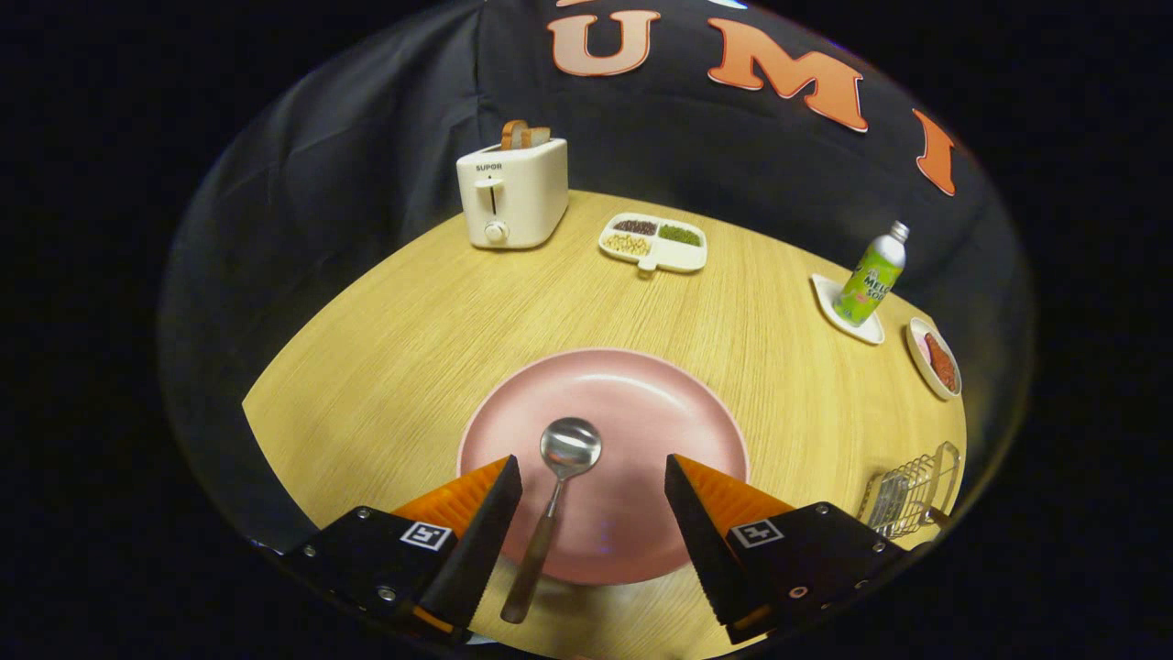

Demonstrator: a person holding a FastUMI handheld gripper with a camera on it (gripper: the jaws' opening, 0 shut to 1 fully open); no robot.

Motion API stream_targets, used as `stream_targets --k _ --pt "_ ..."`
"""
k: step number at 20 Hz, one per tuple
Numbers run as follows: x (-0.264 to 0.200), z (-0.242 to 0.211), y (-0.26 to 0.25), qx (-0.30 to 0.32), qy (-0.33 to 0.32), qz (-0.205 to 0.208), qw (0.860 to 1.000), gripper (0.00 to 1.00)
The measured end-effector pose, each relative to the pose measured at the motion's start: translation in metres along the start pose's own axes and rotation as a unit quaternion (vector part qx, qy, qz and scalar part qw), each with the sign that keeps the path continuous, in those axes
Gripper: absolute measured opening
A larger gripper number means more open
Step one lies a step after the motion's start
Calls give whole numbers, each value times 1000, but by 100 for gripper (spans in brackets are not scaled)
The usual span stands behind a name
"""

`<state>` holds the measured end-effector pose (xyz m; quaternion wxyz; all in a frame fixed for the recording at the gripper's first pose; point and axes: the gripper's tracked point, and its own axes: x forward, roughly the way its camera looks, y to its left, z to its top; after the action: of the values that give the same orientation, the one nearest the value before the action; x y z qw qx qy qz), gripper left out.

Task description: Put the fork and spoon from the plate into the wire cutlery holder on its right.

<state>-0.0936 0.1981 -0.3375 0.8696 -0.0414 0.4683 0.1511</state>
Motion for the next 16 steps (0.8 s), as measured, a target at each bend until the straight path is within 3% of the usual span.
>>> stream_targets --k 5,11,16 --pt "13 -28 2 0 56 1 998 91" --pt "10 -42 6 -13 98 2 995 69" --pt "9 -50 10 -4 139 14 990 40"
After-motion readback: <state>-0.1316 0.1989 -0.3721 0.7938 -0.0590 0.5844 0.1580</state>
